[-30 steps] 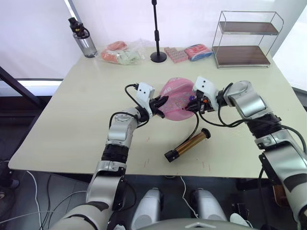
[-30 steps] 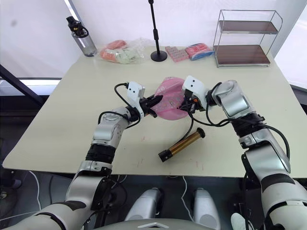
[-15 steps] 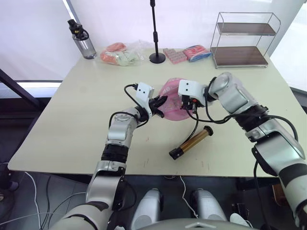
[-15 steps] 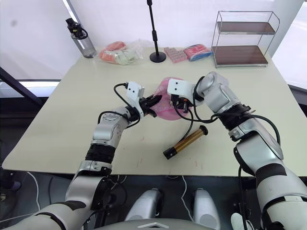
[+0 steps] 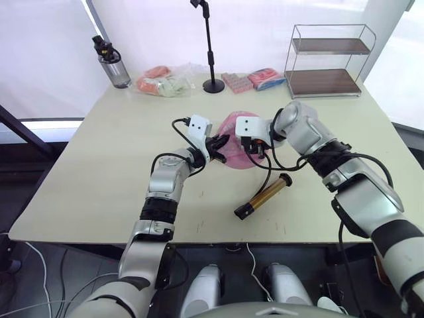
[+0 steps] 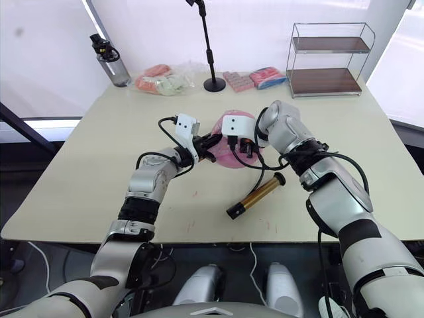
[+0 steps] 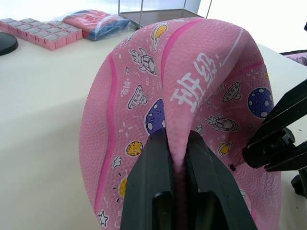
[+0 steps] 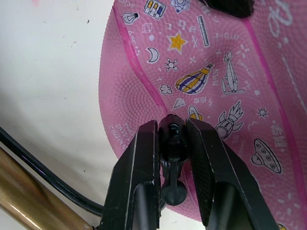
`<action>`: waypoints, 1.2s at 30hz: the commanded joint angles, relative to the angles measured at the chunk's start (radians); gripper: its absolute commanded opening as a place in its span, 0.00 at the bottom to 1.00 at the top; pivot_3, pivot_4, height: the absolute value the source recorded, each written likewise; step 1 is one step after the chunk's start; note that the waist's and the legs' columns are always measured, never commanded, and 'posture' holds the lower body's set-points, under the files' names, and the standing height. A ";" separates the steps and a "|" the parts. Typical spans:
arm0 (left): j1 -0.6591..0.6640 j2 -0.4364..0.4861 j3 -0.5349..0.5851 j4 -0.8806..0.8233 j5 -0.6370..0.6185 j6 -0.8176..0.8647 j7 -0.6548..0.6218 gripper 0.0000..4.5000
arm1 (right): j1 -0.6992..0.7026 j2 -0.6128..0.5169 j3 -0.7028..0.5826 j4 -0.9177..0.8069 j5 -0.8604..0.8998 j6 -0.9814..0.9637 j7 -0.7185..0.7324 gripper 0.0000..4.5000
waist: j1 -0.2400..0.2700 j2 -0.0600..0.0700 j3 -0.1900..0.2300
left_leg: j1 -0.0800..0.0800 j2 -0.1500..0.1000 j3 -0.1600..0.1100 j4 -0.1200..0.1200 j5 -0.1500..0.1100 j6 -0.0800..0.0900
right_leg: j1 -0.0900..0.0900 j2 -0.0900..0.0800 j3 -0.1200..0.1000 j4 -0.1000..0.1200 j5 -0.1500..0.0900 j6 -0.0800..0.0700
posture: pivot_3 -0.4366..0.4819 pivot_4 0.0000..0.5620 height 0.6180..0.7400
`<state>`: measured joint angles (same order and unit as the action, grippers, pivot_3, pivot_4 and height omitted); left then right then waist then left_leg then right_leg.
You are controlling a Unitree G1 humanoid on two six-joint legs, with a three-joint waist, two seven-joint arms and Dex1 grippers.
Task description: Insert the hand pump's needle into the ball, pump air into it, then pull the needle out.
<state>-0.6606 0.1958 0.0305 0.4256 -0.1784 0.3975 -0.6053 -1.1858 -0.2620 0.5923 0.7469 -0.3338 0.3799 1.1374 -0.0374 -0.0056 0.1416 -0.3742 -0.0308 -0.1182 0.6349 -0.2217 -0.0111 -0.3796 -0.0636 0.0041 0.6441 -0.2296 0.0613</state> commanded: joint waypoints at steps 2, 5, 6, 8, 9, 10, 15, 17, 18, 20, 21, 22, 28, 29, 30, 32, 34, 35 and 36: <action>0.046 -0.027 -0.062 0.066 0.011 0.077 -0.019 0.00 | 0.022 0.042 0.030 0.094 -0.048 -0.038 -0.053 0.08 | -0.002 0.001 -0.002 | 0.002 0.000 0.000 0.000 0.000 0.000 | 0.001 0.000 0.000 0.000 0.000 0.000 | 0.48 0.27 0.93; 0.049 -0.025 -0.058 0.064 0.008 0.081 -0.015 0.00 | 0.020 0.068 0.019 0.133 -0.054 -0.053 -0.068 0.08 | -0.004 0.001 -0.005 | 0.005 0.000 0.000 -0.002 -0.001 -0.001 | 0.003 0.000 0.001 0.000 0.000 0.000 | 0.48 0.27 0.93; 0.050 -0.024 -0.057 0.063 0.007 0.081 -0.014 0.00 | 0.019 0.074 0.017 0.142 -0.055 -0.056 -0.069 0.08 | -0.004 0.001 -0.007 | 0.005 0.000 0.000 -0.002 -0.001 -0.002 | 0.003 0.000 0.001 0.000 0.000 0.000 | 0.48 0.27 0.93; 0.053 -0.023 -0.054 0.061 0.006 0.083 -0.011 0.00 | 0.022 0.085 0.016 0.158 -0.057 -0.061 -0.070 0.08 | -0.005 0.000 -0.009 | 0.007 0.000 0.001 -0.003 -0.001 -0.002 | 0.004 0.000 0.002 0.000 -0.001 -0.001 | 0.48 0.27 0.93; 0.054 -0.021 -0.053 0.060 0.005 0.084 -0.011 0.00 | 0.025 0.091 0.015 0.168 -0.060 -0.065 -0.072 0.08 | -0.005 0.000 -0.010 | 0.008 0.000 0.001 -0.004 -0.002 -0.002 | 0.004 0.000 0.003 0.000 -0.001 -0.001 | 0.48 0.27 0.93; 0.056 -0.020 -0.052 0.058 0.005 0.085 -0.010 0.00 | 0.027 0.096 0.015 0.178 -0.064 -0.069 -0.077 0.08 | -0.006 0.000 -0.011 | 0.008 0.000 0.001 -0.004 -0.002 -0.003 | 0.004 0.001 0.003 0.000 -0.002 -0.003 | 0.48 0.27 0.93; 0.062 -0.013 -0.049 0.055 0.004 0.088 -0.008 0.00 | 0.035 0.112 0.015 0.242 -0.092 -0.093 -0.110 0.08 | -0.007 -0.002 -0.015 | 0.012 0.000 0.000 -0.007 -0.002 -0.003 | 0.005 0.001 0.006 0.000 -0.003 -0.005 | 0.48 0.27 0.93; 0.065 -0.010 -0.048 0.052 0.003 0.089 -0.009 0.00 | 0.038 0.112 0.023 0.276 -0.111 -0.109 -0.135 0.08 | -0.008 -0.002 -0.017 | 0.012 0.000 0.001 -0.008 -0.002 -0.003 | 0.005 0.001 0.007 0.000 -0.003 -0.005 | 0.48 0.27 0.93; 0.066 -0.009 -0.048 0.051 0.003 0.090 -0.010 0.00 | 0.039 0.112 0.024 0.290 -0.118 -0.116 -0.143 0.08 | -0.008 -0.003 -0.018 | 0.013 0.000 0.000 -0.008 -0.002 -0.003 | 0.005 0.001 0.007 0.000 -0.003 -0.005 | 0.48 0.27 0.93; 0.069 -0.005 -0.047 0.050 0.003 0.091 -0.010 0.00 | 0.039 0.111 0.026 0.313 -0.128 -0.124 -0.151 0.08 | -0.008 -0.004 -0.020 | 0.013 0.000 0.000 -0.008 -0.002 -0.004 | 0.005 0.001 0.008 0.000 -0.003 -0.005 | 0.48 0.27 0.93; 0.070 -0.003 -0.046 0.051 0.004 0.091 -0.010 0.00 | 0.040 0.108 0.029 0.321 -0.135 -0.129 -0.156 0.08 | -0.008 -0.004 -0.020 | 0.013 0.000 0.000 -0.009 -0.002 -0.004 | 0.005 0.001 0.008 0.000 -0.003 -0.005 | 0.48 0.27 0.93; 0.071 0.000 -0.044 0.052 0.004 0.091 -0.010 0.00 | 0.040 0.103 0.031 0.327 -0.140 -0.133 -0.156 0.08 | -0.008 -0.004 -0.020 | 0.013 0.000 -0.001 -0.009 -0.003 -0.004 | 0.005 0.001 0.008 0.000 -0.003 -0.005 | 0.48 0.27 0.93; 0.070 0.006 -0.042 0.062 0.004 0.086 -0.010 0.00 | 0.036 0.077 0.042 0.337 -0.166 -0.149 -0.137 0.08 | -0.007 -0.004 -0.021 | 0.013 0.000 -0.002 -0.009 -0.003 -0.005 | 0.005 0.001 0.008 0.000 -0.004 -0.005 | 0.48 0.27 0.93; 0.070 0.007 -0.041 0.065 0.004 0.085 -0.010 0.00 | 0.035 0.069 0.046 0.337 -0.173 -0.152 -0.133 0.08 | -0.006 -0.004 -0.021 | 0.013 0.000 -0.002 -0.009 -0.003 -0.005 | 0.005 0.001 0.008 0.000 -0.004 -0.005 | 0.48 0.27 0.93; 0.068 0.008 -0.041 0.069 0.003 0.083 -0.010 0.00 | 0.033 0.062 0.049 0.337 -0.177 -0.155 -0.131 0.08 | -0.006 -0.003 -0.020 | 0.013 0.000 -0.002 -0.009 -0.003 -0.005 | 0.004 0.001 0.008 0.000 -0.004 -0.005 | 0.48 0.27 0.93; 0.065 0.010 -0.041 0.077 0.003 0.080 -0.010 0.00 | 0.033 0.049 0.050 0.332 -0.179 -0.156 -0.119 0.08 | -0.006 -0.002 -0.020 | 0.013 0.000 -0.002 -0.009 -0.003 -0.005 | 0.004 0.001 0.008 0.000 -0.004 -0.005 | 0.48 0.27 0.93; 0.061 0.010 -0.042 0.083 0.002 0.077 -0.010 0.00 | 0.034 0.042 0.049 0.328 -0.181 -0.156 -0.113 0.08 | -0.005 -0.002 -0.020 | 0.013 0.000 -0.003 -0.009 -0.003 -0.005 | 0.004 0.001 0.008 0.000 -0.004 -0.005 | 0.48 0.27 0.93; 0.060 0.011 -0.042 0.087 0.002 0.075 -0.009 0.00 | 0.034 0.040 0.048 0.329 -0.183 -0.156 -0.117 0.08 | -0.004 -0.002 -0.019 | 0.013 0.000 -0.003 -0.009 -0.003 -0.005 | 0.004 0.001 0.008 0.000 -0.004 -0.005 | 0.48 0.27 0.93; 0.058 0.011 -0.043 0.091 0.002 0.074 -0.009 0.00 | 0.035 0.037 0.051 0.331 -0.188 -0.159 -0.121 0.08 | -0.004 -0.002 -0.019 | 0.013 -0.001 -0.003 -0.009 -0.003 -0.005 | 0.004 0.001 0.008 0.000 -0.004 -0.005 | 0.48 0.27 0.93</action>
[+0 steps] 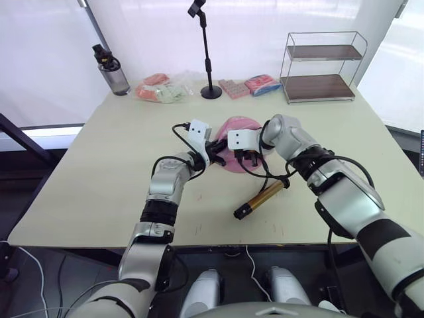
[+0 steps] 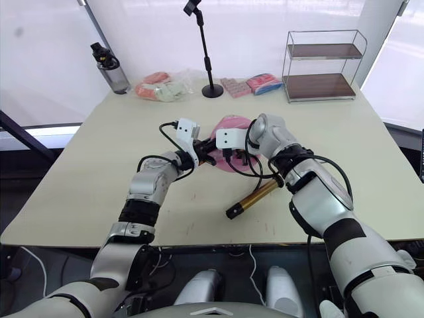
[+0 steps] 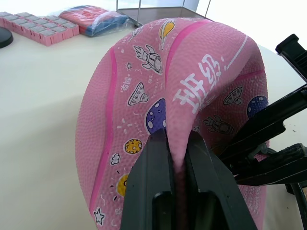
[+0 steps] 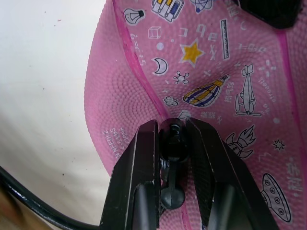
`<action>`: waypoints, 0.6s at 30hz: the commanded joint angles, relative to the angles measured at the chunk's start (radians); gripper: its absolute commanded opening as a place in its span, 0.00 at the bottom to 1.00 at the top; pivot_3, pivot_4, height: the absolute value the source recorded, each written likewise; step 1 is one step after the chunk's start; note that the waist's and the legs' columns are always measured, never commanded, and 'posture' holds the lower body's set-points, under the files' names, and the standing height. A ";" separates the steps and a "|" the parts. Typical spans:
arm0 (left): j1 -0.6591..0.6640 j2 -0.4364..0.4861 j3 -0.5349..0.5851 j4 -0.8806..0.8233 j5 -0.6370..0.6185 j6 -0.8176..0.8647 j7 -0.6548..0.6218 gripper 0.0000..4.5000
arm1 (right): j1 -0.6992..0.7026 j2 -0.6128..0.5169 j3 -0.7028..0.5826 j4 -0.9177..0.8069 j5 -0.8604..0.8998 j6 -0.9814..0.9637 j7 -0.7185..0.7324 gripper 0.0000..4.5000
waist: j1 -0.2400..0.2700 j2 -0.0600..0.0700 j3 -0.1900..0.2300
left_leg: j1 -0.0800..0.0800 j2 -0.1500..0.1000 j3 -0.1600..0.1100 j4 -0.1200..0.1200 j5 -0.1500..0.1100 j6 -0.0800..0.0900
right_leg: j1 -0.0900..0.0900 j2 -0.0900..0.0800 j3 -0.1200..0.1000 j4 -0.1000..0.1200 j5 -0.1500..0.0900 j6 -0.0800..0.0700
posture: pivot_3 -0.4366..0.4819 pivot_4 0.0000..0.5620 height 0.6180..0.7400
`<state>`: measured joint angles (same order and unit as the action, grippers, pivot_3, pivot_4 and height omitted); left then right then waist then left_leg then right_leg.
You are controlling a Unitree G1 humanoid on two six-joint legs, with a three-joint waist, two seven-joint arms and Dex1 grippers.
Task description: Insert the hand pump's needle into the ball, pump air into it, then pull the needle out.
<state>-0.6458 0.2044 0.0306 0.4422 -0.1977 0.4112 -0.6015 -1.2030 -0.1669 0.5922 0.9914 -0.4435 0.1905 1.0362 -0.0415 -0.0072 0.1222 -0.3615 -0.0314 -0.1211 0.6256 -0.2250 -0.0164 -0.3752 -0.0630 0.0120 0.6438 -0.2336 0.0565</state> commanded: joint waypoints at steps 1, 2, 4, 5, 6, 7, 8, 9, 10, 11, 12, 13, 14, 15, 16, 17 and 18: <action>0.042 0.002 -0.043 0.077 0.021 0.059 -0.013 0.00 | 0.054 -0.060 0.054 0.089 -0.083 0.028 -0.024 0.08 | 0.001 0.000 0.000 | 0.000 0.000 0.000 0.000 0.000 0.000 | 0.000 0.000 0.000 0.000 0.000 0.000 | 0.48 0.27 0.93; 0.042 0.002 -0.043 0.078 0.021 0.059 -0.013 0.00 | 0.056 -0.060 0.054 0.092 -0.084 0.027 -0.028 0.08 | 0.001 0.000 0.000 | 0.000 0.000 0.000 0.000 0.000 0.000 | 0.000 0.000 0.000 0.000 0.000 0.000 | 0.48 0.27 0.93; 0.041 0.002 -0.043 0.079 0.021 0.058 -0.014 0.00 | 0.061 -0.056 0.054 0.095 -0.086 0.027 -0.031 0.08 | 0.001 0.000 0.000 | 0.000 0.000 0.000 0.000 0.000 0.000 | 0.000 0.000 0.000 0.000 0.000 0.000 | 0.48 0.27 0.93; 0.041 0.003 -0.043 0.080 0.021 0.058 -0.014 0.00 | 0.063 -0.053 0.053 0.097 -0.086 0.027 -0.034 0.08 | 0.001 0.000 0.000 | 0.000 0.000 0.000 0.000 0.000 0.000 | 0.000 0.000 0.000 0.000 0.000 0.000 | 0.48 0.27 0.93; 0.041 0.003 -0.043 0.081 0.021 0.058 -0.014 0.00 | 0.065 -0.051 0.054 0.099 -0.087 0.027 -0.037 0.08 | 0.001 0.000 0.000 | 0.000 0.000 -0.001 0.000 0.000 0.000 | 0.000 0.000 0.000 0.000 0.000 0.000 | 0.48 0.27 0.93; 0.041 0.004 -0.042 0.081 0.021 0.057 -0.014 0.00 | 0.067 -0.049 0.055 0.100 -0.088 0.026 -0.040 0.08 | 0.001 0.000 0.000 | 0.000 0.000 -0.001 0.000 0.000 0.000 | 0.000 -0.001 0.000 0.000 0.000 0.000 | 0.48 0.27 0.93; 0.040 0.005 -0.041 0.082 0.021 0.057 -0.014 0.00 | 0.068 -0.048 0.057 0.103 -0.090 0.024 -0.042 0.08 | 0.001 0.000 0.000 | 0.000 0.000 -0.001 0.000 0.000 0.000 | 0.000 -0.001 0.000 0.000 0.000 0.000 | 0.48 0.27 0.93; 0.041 0.006 -0.040 0.082 0.021 0.057 -0.013 0.00 | 0.068 -0.046 0.056 0.105 -0.090 0.022 -0.045 0.08 | 0.001 0.000 0.000 | 0.000 0.000 -0.001 0.000 0.000 0.000 | 0.000 -0.001 0.000 0.000 0.000 0.000 | 0.48 0.27 0.93; 0.041 0.007 -0.040 0.081 0.021 0.057 -0.013 0.00 | 0.069 -0.044 0.055 0.106 -0.088 0.020 -0.049 0.08 | 0.001 0.000 0.000 | 0.000 0.000 -0.001 0.000 0.000 0.000 | 0.000 -0.001 0.000 0.000 0.000 0.000 | 0.48 0.27 0.93; 0.042 0.008 -0.039 0.081 0.021 0.057 -0.013 0.00 | 0.069 -0.041 0.050 0.108 -0.084 0.021 -0.052 0.08 | 0.001 0.000 0.000 | 0.000 0.000 -0.001 0.000 0.000 0.000 | 0.000 -0.001 0.000 0.000 0.000 0.000 | 0.48 0.27 0.93; 0.043 0.009 -0.039 0.080 0.021 0.057 -0.013 0.00 | 0.069 -0.040 0.047 0.108 -0.081 0.018 -0.057 0.08 | 0.001 0.000 0.000 | 0.000 0.000 -0.001 -0.001 0.000 0.000 | 0.000 -0.001 0.000 0.000 0.000 0.000 | 0.48 0.27 0.93; 0.043 0.009 -0.039 0.079 0.021 0.057 -0.012 0.00 | 0.069 -0.039 0.042 0.108 -0.077 0.015 -0.064 0.08 | 0.000 0.000 0.000 | 0.000 0.000 -0.001 -0.001 0.000 0.000 | 0.000 -0.001 0.000 0.000 0.000 0.000 | 0.48 0.27 0.93; 0.044 0.009 -0.039 0.079 0.021 0.057 -0.012 0.00 | 0.068 -0.038 0.037 0.107 -0.073 0.011 -0.070 0.08 | 0.000 0.000 0.000 | 0.000 0.000 -0.001 -0.001 0.000 0.000 | 0.000 -0.001 0.000 0.000 0.000 0.000 | 0.48 0.27 0.93; 0.044 0.009 -0.039 0.078 0.021 0.057 -0.012 0.00 | 0.068 -0.038 0.029 0.103 -0.065 0.003 -0.074 0.08 | 0.000 0.000 0.000 | 0.000 0.000 -0.001 -0.001 0.000 0.000 | 0.000 -0.001 0.000 0.000 0.000 0.000 | 0.48 0.27 0.93; 0.044 0.009 -0.039 0.078 0.021 0.056 -0.012 0.00 | 0.067 -0.038 0.014 0.095 -0.051 -0.006 -0.075 0.08 | 0.000 0.000 0.000 | 0.000 0.000 -0.001 -0.001 0.000 0.000 | 0.000 -0.001 0.000 0.000 0.000 0.000 | 0.48 0.27 0.93; 0.044 0.009 -0.039 0.078 0.021 0.055 -0.012 0.00 | 0.067 -0.039 0.004 0.089 -0.041 -0.012 -0.075 0.08 | 0.000 0.000 0.000 | 0.000 0.000 -0.001 -0.001 0.000 0.000 | 0.000 -0.001 0.000 -0.001 0.000 0.000 | 0.48 0.27 0.93; 0.043 0.010 -0.040 0.077 0.021 0.054 -0.013 0.00 | 0.066 -0.045 -0.013 0.076 -0.028 -0.020 -0.079 0.08 | 0.000 0.000 0.001 | 0.000 0.000 -0.001 -0.002 0.000 0.000 | 0.000 -0.001 0.000 -0.001 -0.001 0.000 | 0.48 0.27 0.93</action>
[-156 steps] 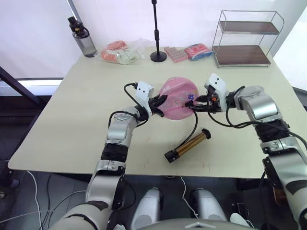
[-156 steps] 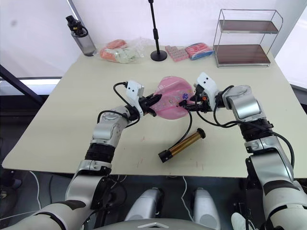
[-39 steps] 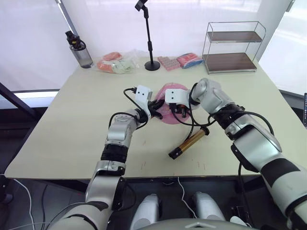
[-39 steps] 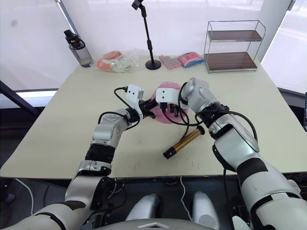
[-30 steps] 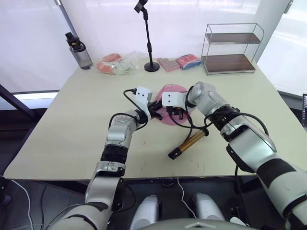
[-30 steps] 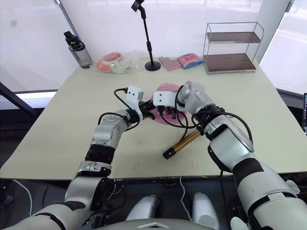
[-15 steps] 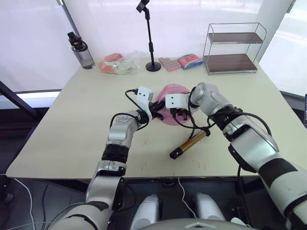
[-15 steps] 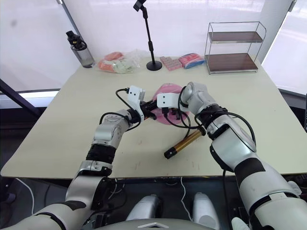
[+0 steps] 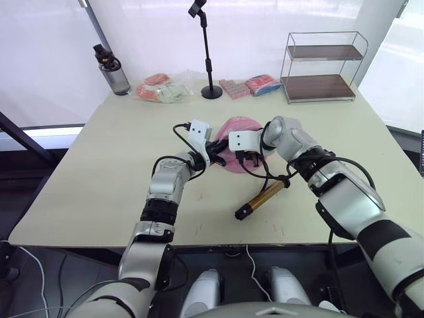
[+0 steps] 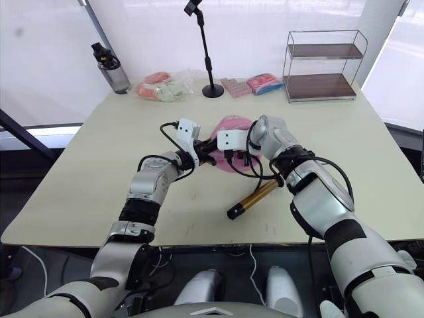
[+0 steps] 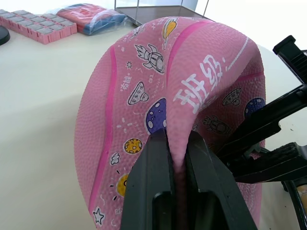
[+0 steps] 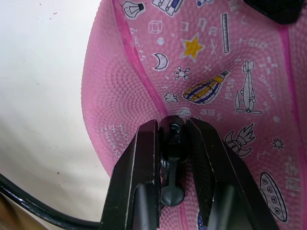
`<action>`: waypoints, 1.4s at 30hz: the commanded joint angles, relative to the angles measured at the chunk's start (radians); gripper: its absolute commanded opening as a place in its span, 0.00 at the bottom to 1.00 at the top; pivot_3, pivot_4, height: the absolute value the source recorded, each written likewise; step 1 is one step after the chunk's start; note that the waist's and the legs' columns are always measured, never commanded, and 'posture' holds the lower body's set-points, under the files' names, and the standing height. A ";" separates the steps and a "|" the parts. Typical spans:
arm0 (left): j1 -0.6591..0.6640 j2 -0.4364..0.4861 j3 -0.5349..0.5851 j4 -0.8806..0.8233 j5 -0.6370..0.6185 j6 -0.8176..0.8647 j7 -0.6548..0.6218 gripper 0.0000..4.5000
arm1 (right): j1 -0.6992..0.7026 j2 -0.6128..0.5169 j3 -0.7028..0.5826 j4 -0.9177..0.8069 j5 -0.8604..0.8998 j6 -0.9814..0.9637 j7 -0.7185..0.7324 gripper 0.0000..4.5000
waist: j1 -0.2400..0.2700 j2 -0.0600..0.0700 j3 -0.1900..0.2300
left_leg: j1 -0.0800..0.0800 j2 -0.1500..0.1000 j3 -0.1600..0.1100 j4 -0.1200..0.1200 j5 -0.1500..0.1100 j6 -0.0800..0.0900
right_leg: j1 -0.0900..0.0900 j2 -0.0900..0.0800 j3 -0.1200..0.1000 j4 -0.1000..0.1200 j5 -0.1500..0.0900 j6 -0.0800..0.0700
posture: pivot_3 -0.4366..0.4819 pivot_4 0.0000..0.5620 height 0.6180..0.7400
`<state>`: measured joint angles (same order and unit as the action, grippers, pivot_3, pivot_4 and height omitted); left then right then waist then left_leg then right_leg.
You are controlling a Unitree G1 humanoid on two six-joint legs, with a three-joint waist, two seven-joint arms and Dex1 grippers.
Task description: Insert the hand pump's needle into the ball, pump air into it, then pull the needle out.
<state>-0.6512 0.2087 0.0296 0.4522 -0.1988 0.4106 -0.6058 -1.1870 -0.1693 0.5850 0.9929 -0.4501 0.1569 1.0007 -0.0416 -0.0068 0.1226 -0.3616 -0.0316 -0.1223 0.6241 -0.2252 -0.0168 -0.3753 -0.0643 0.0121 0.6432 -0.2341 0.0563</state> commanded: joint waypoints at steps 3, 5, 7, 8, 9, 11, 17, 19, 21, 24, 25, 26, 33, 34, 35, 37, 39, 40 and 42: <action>0.047 0.010 -0.039 0.066 0.021 0.052 -0.012 0.00 | 0.051 -0.072 -0.045 0.034 0.003 0.024 -0.039 0.08 | 0.000 0.002 0.004 | 0.000 0.000 0.000 0.000 0.000 0.000 | 0.000 0.000 0.000 0.000 0.000 0.000 | 0.48 0.27 0.93; 0.046 0.011 -0.039 0.067 0.021 0.050 -0.015 0.00 | 0.060 -0.092 -0.061 -0.001 0.016 0.025 -0.026 0.08 | 0.001 0.003 0.006 | -0.001 0.000 -0.001 -0.001 0.000 0.000 | -0.001 0.000 0.000 0.000 0.000 0.000 | 0.48 0.27 0.93; 0.045 0.013 -0.041 0.068 0.021 0.048 -0.018 0.00 | 0.074 -0.114 -0.076 -0.046 0.028 0.039 -0.012 0.08 | 0.002 0.004 0.009 | -0.002 0.000 -0.001 -0.001 0.000 0.000 | -0.001 0.000 -0.001 -0.001 0.000 0.000 | 0.48 0.27 0.93; 0.043 0.013 -0.041 0.071 0.021 0.047 -0.020 0.00 | 0.083 -0.127 -0.082 -0.076 0.034 0.043 -0.006 0.08 | 0.003 0.005 0.010 | -0.002 0.000 -0.001 -0.001 0.000 0.000 | -0.001 0.000 -0.001 -0.001 0.000 0.000 | 0.48 0.27 0.93; 0.041 0.013 -0.042 0.073 0.022 0.046 -0.021 0.00 | 0.093 -0.139 -0.086 -0.104 0.038 0.048 0.001 0.08 | 0.004 0.005 0.012 | -0.003 -0.001 -0.001 -0.001 0.000 0.000 | -0.002 -0.001 -0.001 -0.001 0.000 0.000 | 0.48 0.27 0.93; 0.035 0.012 -0.043 0.081 0.024 0.044 -0.025 0.00 | 0.119 -0.161 -0.099 -0.179 0.052 0.074 0.025 0.08 | 0.008 0.006 0.016 | -0.005 -0.001 -0.001 -0.001 0.000 0.000 | -0.003 -0.001 -0.002 -0.002 0.000 0.000 | 0.48 0.27 0.93; 0.018 0.007 -0.044 0.101 0.030 0.035 -0.033 0.00 | 0.199 -0.215 -0.146 -0.399 0.109 0.149 0.051 0.08 | 0.024 0.007 0.017 | -0.011 -0.004 -0.002 -0.002 0.001 0.001 | -0.006 -0.003 -0.006 -0.004 -0.002 0.005 | 0.48 0.27 0.93; 0.014 0.005 -0.044 0.107 0.031 0.032 -0.035 0.00 | 0.231 -0.238 -0.169 -0.473 0.132 0.175 0.055 0.08 | 0.032 0.007 0.017 | -0.019 -0.005 -0.002 -0.001 0.003 0.004 | -0.011 -0.004 -0.009 -0.004 0.000 0.008 | 0.48 0.27 0.93; 0.011 0.004 -0.043 0.111 0.033 0.029 -0.036 0.00 | 0.256 -0.256 -0.185 -0.531 0.154 0.191 0.056 0.08 | 0.036 0.007 0.017 | -0.023 -0.007 -0.004 -0.002 0.003 0.005 | -0.015 -0.006 -0.011 -0.005 -0.001 0.008 | 0.48 0.27 0.93; 0.008 0.003 -0.044 0.117 0.034 0.024 -0.039 0.00 | 0.287 -0.278 -0.242 -0.600 0.203 0.227 0.038 0.08 | 0.042 0.007 0.017 | -0.028 -0.009 -0.005 -0.002 0.004 0.005 | -0.019 -0.007 -0.012 -0.006 -0.001 0.009 | 0.48 0.27 0.93; 0.008 0.002 -0.045 0.117 0.034 0.023 -0.040 0.00 | 0.299 -0.288 -0.258 -0.620 0.217 0.226 0.033 0.08 | 0.044 0.007 0.018 | -0.030 -0.009 -0.006 -0.002 0.004 0.005 | -0.019 -0.007 -0.013 -0.007 -0.001 0.009 | 0.48 0.27 0.93; 0.008 0.001 -0.046 0.118 0.034 0.022 -0.041 0.00 | 0.309 -0.297 -0.267 -0.637 0.228 0.223 0.032 0.08 | 0.049 0.007 0.018 | -0.031 -0.009 -0.007 -0.002 0.004 0.005 | -0.020 -0.007 -0.013 -0.007 -0.001 0.009 | 0.48 0.27 0.93; -0.001 -0.002 -0.055 0.130 0.033 0.014 -0.045 0.00 | 0.364 -0.325 -0.297 -0.736 0.287 0.242 0.006 0.52 | 0.054 0.007 0.020 | -0.036 -0.010 -0.011 -0.003 0.004 0.005 | -0.020 -0.007 -0.018 -0.014 -0.001 0.009 | 0.48 0.27 0.93; -0.001 -0.003 -0.055 0.131 0.033 0.013 -0.045 0.00 | 0.367 -0.325 -0.302 -0.743 0.292 0.238 -0.003 0.61 | 0.051 0.007 0.021 | -0.036 -0.009 -0.010 -0.004 0.004 0.006 | -0.020 -0.007 -0.018 -0.015 -0.001 0.009 | 0.48 0.27 0.93; -0.002 -0.003 -0.056 0.131 0.032 0.013 -0.046 0.00 | 0.369 -0.322 -0.314 -0.750 0.300 0.249 -0.018 0.69 | 0.051 0.008 0.021 | -0.035 -0.009 -0.010 -0.005 0.004 0.006 | -0.020 -0.007 -0.017 -0.015 -0.001 0.009 | 0.48 0.27 0.93; -0.003 -0.004 -0.058 0.130 0.032 0.013 -0.048 0.00 | 0.378 -0.323 -0.342 -0.770 0.324 0.245 -0.041 0.79 | 0.053 0.008 0.023 | -0.035 -0.009 -0.011 -0.005 0.004 0.005 | -0.020 -0.007 -0.018 -0.015 -0.001 0.009 | 0.48 0.27 0.93; -0.002 -0.004 -0.058 0.128 0.032 0.012 -0.049 0.00 | 0.396 -0.317 -0.390 -0.807 0.375 0.259 -0.059 0.79 | 0.054 0.008 0.024 | -0.035 -0.009 -0.011 -0.006 0.004 0.005 | -0.020 -0.007 -0.018 -0.015 -0.001 0.009 | 0.48 0.27 0.93; -0.002 -0.003 -0.058 0.127 0.032 0.013 -0.049 0.00 | 0.414 -0.312 -0.422 -0.834 0.417 0.252 -0.059 0.79 | 0.054 0.008 0.025 | -0.035 -0.009 -0.011 -0.006 0.005 0.005 | -0.020 -0.007 -0.018 -0.015 -0.001 0.009 | 0.48 0.27 0.93; -0.001 -0.003 -0.059 0.124 0.032 0.013 -0.050 0.00 | 0.446 -0.318 -0.453 -0.883 0.456 0.252 -0.061 0.79 | 0.054 0.008 0.025 | -0.035 -0.009 -0.011 -0.006 0.005 0.005 | -0.020 -0.007 -0.018 -0.015 -0.001 0.009 | 0.48 0.27 0.93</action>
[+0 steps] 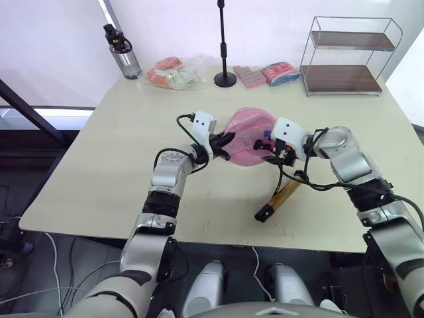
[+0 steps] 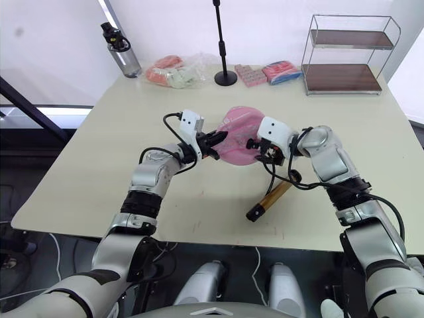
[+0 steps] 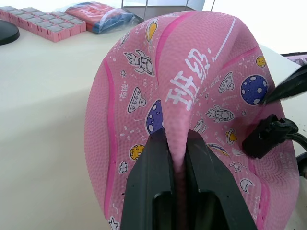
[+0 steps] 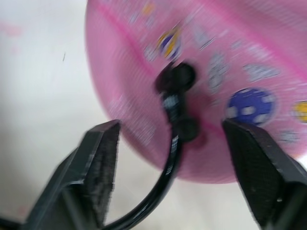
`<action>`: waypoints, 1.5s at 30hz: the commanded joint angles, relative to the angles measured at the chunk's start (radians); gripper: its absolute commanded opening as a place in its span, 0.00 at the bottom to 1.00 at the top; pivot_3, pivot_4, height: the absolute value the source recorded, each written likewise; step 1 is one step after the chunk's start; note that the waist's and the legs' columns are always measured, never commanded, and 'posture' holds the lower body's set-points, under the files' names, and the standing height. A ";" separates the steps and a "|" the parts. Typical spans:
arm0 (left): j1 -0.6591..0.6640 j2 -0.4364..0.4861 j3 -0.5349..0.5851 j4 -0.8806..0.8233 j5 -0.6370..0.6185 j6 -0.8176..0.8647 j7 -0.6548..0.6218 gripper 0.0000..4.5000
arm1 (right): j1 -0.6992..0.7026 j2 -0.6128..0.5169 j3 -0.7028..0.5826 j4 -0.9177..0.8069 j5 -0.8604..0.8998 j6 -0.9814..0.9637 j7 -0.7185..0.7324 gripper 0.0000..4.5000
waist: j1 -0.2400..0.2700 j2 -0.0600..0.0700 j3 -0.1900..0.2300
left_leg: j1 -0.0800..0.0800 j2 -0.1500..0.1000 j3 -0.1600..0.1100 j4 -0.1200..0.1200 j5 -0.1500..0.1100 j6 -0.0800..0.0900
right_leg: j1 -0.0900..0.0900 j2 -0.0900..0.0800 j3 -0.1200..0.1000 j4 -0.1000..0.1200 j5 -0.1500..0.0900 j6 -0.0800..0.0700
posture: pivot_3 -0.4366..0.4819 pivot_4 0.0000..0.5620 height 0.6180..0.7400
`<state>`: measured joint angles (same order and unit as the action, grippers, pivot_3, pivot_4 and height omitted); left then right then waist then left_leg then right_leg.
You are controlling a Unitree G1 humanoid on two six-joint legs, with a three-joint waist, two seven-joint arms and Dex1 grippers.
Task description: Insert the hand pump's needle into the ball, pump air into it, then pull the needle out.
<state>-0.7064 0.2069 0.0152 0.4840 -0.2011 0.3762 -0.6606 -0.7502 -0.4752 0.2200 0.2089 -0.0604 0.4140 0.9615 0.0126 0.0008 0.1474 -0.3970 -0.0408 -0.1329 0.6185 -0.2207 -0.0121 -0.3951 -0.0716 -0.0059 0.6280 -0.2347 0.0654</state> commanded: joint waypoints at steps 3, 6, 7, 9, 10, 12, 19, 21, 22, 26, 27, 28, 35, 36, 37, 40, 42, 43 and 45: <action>0.057 0.000 -0.047 0.086 0.037 0.047 0.002 0.00 | 0.069 -0.020 -0.138 -0.179 0.125 0.006 -0.027 0.79 | 0.001 0.000 0.000 | 0.000 0.000 0.000 0.000 0.000 0.000 | 0.000 0.000 0.000 0.000 0.000 0.000 | 0.48 0.27 0.93; 0.060 0.000 -0.052 0.076 0.038 0.046 -0.002 0.00 | 0.133 -0.015 -0.213 -0.271 0.220 0.069 -0.040 0.85 | 0.000 0.000 0.000 | 0.000 0.000 0.000 -0.001 0.000 0.000 | 0.000 0.000 0.000 0.000 0.000 0.000 | 0.48 0.27 0.93; 0.060 0.000 -0.053 0.074 0.038 0.046 -0.003 0.00 | 0.148 -0.016 -0.228 -0.294 0.245 0.090 -0.045 0.91 | 0.000 0.000 0.000 | 0.000 0.000 0.000 0.000 0.000 0.000 | 0.001 0.000 0.000 0.000 0.000 0.000 | 0.48 0.27 0.93; 0.061 0.000 -0.054 0.070 0.039 0.046 -0.004 0.00 | 0.188 -0.022 -0.262 -0.336 0.274 0.077 -0.062 0.99 | 0.000 0.000 0.000 | 0.000 0.000 0.000 0.000 0.000 0.000 | 0.001 0.000 0.000 0.000 0.000 0.000 | 0.48 0.27 0.93; 0.060 -0.001 -0.056 0.068 0.039 0.046 -0.005 0.00 | 0.217 -0.025 -0.289 -0.361 0.293 0.073 -0.068 0.99 | 0.000 0.000 0.000 | 0.000 0.000 0.000 0.000 0.000 0.000 | 0.000 0.000 0.000 0.000 0.000 0.000 | 0.48 0.27 0.93; 0.059 0.000 -0.061 0.063 0.040 0.046 -0.010 0.00 | 0.277 -0.033 -0.345 -0.416 0.341 0.090 -0.072 0.99 | -0.001 0.000 0.000 | 0.000 0.000 0.000 0.000 0.000 0.000 | 0.000 0.000 0.000 0.000 0.000 0.000 | 0.48 0.27 0.93; 0.051 0.007 -0.078 0.061 0.045 0.040 -0.027 0.00 | 0.461 -0.086 -0.496 -0.545 0.510 0.109 -0.060 0.99 | 0.001 -0.001 0.000 | 0.000 0.000 0.000 0.000 0.000 0.000 | 0.001 -0.001 -0.001 -0.001 0.000 0.000 | 0.48 0.27 0.93; 0.048 0.009 -0.084 0.060 0.047 0.033 -0.034 0.00 | 0.514 -0.101 -0.541 -0.569 0.553 0.115 -0.063 0.99 | 0.000 -0.001 0.000 | 0.000 0.000 0.000 0.000 0.000 0.000 | 0.001 0.000 -0.001 -0.001 0.000 0.000 | 0.48 0.27 0.93; 0.046 0.009 -0.086 0.060 0.047 0.030 -0.036 0.00 | 0.535 -0.106 -0.561 -0.579 0.574 0.120 -0.063 0.99 | 0.000 -0.001 0.000 | 0.001 0.001 0.000 0.000 0.000 0.000 | 0.001 0.000 -0.001 -0.001 0.000 0.000 | 0.48 0.27 0.93; 0.033 0.009 -0.091 0.065 0.048 0.013 -0.043 0.00 | 0.652 -0.137 -0.638 -0.617 0.620 0.071 -0.032 0.99 | 0.003 -0.002 0.001 | 0.000 0.001 0.000 0.000 0.000 0.000 | 0.001 0.000 -0.001 -0.001 0.000 0.000 | 0.48 0.27 0.93; 0.032 0.010 -0.092 0.065 0.049 0.011 -0.044 0.00 | 0.667 -0.141 -0.644 -0.621 0.625 0.061 -0.027 0.99 | 0.003 -0.002 0.001 | 0.000 0.001 0.001 0.000 0.000 0.001 | 0.001 0.000 -0.001 -0.001 0.000 0.000 | 0.48 0.27 0.93; 0.032 0.010 -0.093 0.064 0.050 0.008 -0.047 0.00 | 0.680 -0.144 -0.649 -0.624 0.631 0.051 -0.026 0.99 | 0.003 -0.002 0.001 | 0.000 0.001 0.001 0.000 0.000 0.001 | 0.001 0.000 -0.001 -0.002 0.000 0.000 | 0.48 0.27 0.93; 0.018 0.014 -0.094 0.062 0.053 -0.008 -0.061 0.00 | 0.783 -0.137 -0.686 -0.643 0.668 -0.064 0.009 0.99 | 0.002 -0.004 0.002 | 0.000 0.001 0.001 0.000 0.000 0.001 | 0.002 0.000 -0.001 -0.001 0.000 0.000 | 0.48 0.27 0.93; 0.017 0.013 -0.090 0.063 0.050 -0.013 -0.060 0.00 | 0.793 -0.136 -0.682 -0.642 0.667 -0.082 0.016 0.99 | 0.002 -0.004 0.002 | 0.000 0.001 0.001 0.000 0.000 0.001 | 0.002 0.000 0.000 -0.001 0.000 0.000 | 0.48 0.27 0.93; 0.018 0.011 -0.087 0.061 0.048 -0.015 -0.059 0.00 | 0.801 -0.137 -0.681 -0.641 0.667 -0.096 0.020 0.99 | 0.002 -0.004 0.002 | 0.000 0.001 0.002 0.000 0.000 0.001 | 0.002 0.000 0.000 -0.001 0.000 0.000 | 0.48 0.27 0.93; 0.020 0.010 -0.077 0.051 0.040 -0.022 -0.058 0.18 | 0.812 -0.137 -0.674 -0.631 0.669 -0.127 0.026 1.00 | 0.003 -0.004 0.002 | 0.000 0.001 0.001 0.000 0.000 0.001 | 0.002 0.000 0.000 -0.001 0.000 0.000 | 0.48 0.27 0.93; 0.019 0.010 -0.074 0.044 0.039 -0.032 -0.058 0.38 | 0.815 -0.139 -0.671 -0.626 0.672 -0.140 0.026 1.00 | 0.001 -0.005 0.003 | 0.000 0.001 0.002 0.000 0.000 0.001 | 0.002 0.000 0.000 -0.001 0.000 0.000 | 0.48 0.27 0.93; 0.019 0.010 -0.073 0.041 0.040 -0.039 -0.060 0.48 | 0.816 -0.140 -0.670 -0.624 0.673 -0.145 0.025 1.00 | 0.001 -0.006 0.004 | 0.000 0.001 0.002 0.000 0.000 0.001 | 0.001 0.000 0.000 -0.001 0.000 0.000 | 0.48 0.27 0.93; 0.028 0.007 -0.060 0.011 0.025 -0.046 -0.061 0.70 | 0.823 -0.140 -0.667 -0.615 0.672 -0.165 0.038 1.00 | 0.002 -0.007 0.007 | 0.000 0.001 0.001 0.000 0.000 0.001 | 0.001 0.000 0.000 -0.001 0.000 0.000 | 0.48 0.27 0.93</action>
<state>-0.7020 0.2196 -0.0273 0.4904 -0.1801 0.3172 -0.7178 0.0653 -0.6065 -0.4372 -0.3918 0.5933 0.2821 0.9871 0.0145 -0.0065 0.1539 -0.3972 -0.0398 -0.1315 0.6184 -0.2208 -0.0115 -0.3937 -0.0714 -0.0060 0.6269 -0.2350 0.0656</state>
